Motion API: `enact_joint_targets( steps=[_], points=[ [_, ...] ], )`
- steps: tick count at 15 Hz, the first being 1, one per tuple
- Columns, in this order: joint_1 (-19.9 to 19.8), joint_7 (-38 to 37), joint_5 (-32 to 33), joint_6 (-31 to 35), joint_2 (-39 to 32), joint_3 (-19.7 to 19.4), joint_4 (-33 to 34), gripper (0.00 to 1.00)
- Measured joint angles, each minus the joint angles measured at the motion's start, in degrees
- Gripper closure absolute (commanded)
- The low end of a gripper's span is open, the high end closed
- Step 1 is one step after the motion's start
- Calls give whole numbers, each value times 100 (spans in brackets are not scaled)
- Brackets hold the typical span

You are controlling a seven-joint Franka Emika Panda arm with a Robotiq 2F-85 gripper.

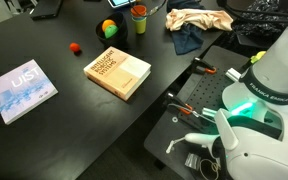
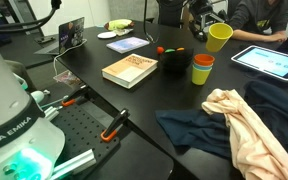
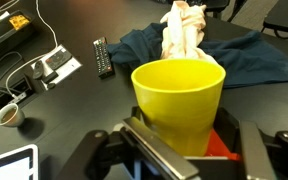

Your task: Stack the cups together

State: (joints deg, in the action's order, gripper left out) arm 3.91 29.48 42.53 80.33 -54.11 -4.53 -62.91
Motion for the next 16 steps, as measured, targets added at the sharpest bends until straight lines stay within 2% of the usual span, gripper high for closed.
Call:
enact_joint_targets(
  steps=[16],
  points=[
    [-89,21,-5,99,1,256,-465,51]
  ],
)
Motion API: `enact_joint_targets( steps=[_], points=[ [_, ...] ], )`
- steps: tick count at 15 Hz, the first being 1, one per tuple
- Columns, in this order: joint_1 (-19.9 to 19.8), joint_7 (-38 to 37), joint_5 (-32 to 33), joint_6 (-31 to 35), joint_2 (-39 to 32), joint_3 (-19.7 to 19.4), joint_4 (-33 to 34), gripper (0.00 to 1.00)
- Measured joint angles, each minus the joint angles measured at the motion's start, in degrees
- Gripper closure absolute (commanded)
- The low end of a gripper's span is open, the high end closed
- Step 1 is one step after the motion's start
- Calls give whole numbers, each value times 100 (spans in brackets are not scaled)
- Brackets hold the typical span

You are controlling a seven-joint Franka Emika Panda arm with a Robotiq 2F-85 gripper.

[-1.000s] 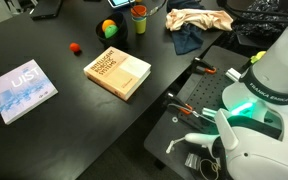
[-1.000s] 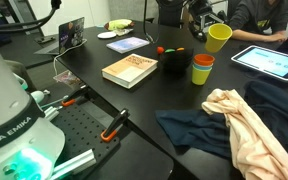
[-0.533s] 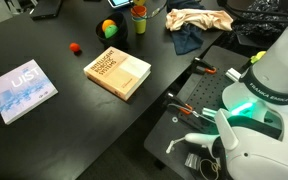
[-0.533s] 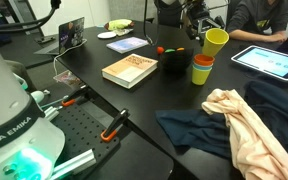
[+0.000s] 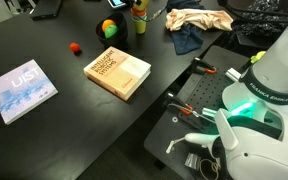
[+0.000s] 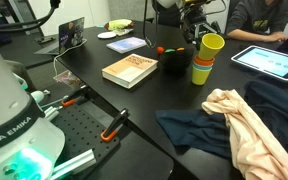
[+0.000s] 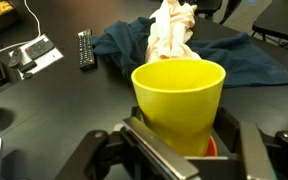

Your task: Stack the cups together

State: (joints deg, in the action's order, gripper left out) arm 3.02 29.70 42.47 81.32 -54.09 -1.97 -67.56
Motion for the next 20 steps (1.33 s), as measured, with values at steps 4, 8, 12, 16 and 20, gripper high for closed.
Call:
enact_joint_targets(
  steps=[4,8,12,16,20],
  points=[
    [-38,0,0,309,6,42,-98,51],
    [-81,0,0,477,10,42,-184,51],
    [-107,1,0,536,22,42,-193,13],
    [-113,3,0,555,31,40,-193,0],
    [-114,7,0,555,44,38,-193,0]
  ],
)
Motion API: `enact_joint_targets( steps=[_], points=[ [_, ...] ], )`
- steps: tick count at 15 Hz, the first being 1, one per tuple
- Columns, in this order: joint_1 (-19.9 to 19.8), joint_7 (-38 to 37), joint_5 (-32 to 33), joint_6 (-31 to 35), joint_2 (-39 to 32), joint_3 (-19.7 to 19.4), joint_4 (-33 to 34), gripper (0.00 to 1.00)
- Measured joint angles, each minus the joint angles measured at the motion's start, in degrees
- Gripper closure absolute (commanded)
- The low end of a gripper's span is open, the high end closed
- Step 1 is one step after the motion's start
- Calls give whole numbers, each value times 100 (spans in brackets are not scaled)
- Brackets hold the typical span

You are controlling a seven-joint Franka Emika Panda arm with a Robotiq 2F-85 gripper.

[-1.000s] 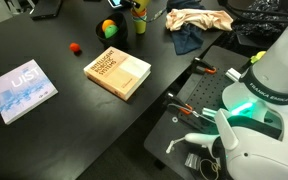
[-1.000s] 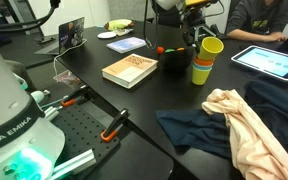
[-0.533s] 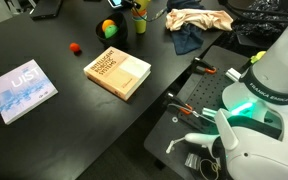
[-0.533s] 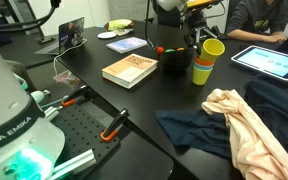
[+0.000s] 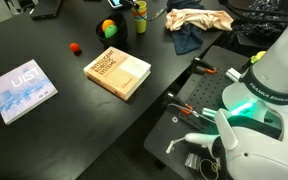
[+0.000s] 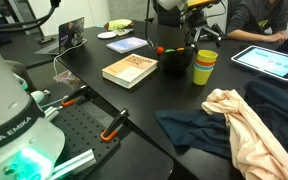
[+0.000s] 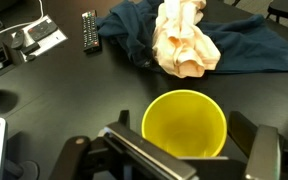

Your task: Stack the cups together

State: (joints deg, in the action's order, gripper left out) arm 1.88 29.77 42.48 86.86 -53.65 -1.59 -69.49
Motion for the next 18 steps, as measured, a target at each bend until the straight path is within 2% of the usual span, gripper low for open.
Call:
enact_joint_targets(
  steps=[5,8,13,18],
  points=[
    [-5,9,0,-18,111,-2,22,0],
    [-61,61,-195,-342,226,-2,228,0],
    [-368,278,-1424,-1184,461,15,880,0],
    [-749,261,-2752,-1369,661,65,1303,0]
  ],
)
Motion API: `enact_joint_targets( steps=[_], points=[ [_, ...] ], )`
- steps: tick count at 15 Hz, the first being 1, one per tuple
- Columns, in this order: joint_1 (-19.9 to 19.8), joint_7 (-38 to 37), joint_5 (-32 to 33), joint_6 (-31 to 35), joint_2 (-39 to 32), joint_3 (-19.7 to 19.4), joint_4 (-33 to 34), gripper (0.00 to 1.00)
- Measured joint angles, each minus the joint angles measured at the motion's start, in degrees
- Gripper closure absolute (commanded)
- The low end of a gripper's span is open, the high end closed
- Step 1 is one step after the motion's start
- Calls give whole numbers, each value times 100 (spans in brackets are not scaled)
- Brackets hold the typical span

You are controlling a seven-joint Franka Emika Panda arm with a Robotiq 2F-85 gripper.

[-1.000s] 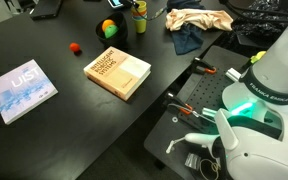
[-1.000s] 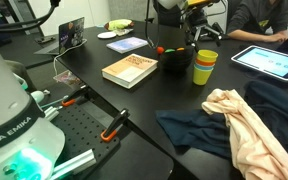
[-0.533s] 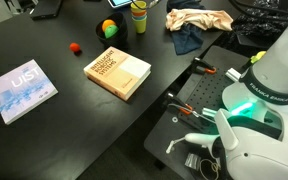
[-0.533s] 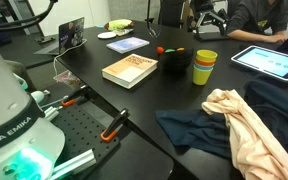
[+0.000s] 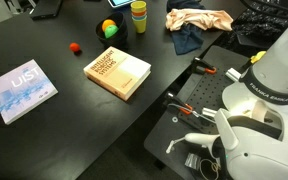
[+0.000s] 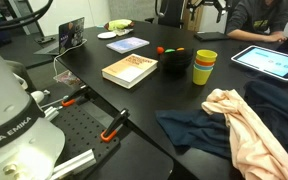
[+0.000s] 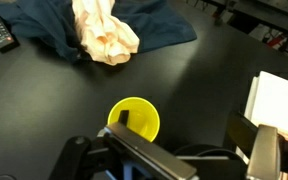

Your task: Stack the cups together

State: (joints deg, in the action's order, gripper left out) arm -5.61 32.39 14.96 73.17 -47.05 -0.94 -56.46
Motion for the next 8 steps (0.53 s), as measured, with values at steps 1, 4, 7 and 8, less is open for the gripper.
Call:
enact_joint_targets(
  steps=[1,4,7,8],
  points=[
    [-85,-23,-244,18,28,26,34,0],
    [-281,-82,-829,260,104,65,46,0],
    [-371,-83,-1021,776,171,66,-21,0],
    [-379,-82,-1021,1033,221,65,-103,0]
  ],
)
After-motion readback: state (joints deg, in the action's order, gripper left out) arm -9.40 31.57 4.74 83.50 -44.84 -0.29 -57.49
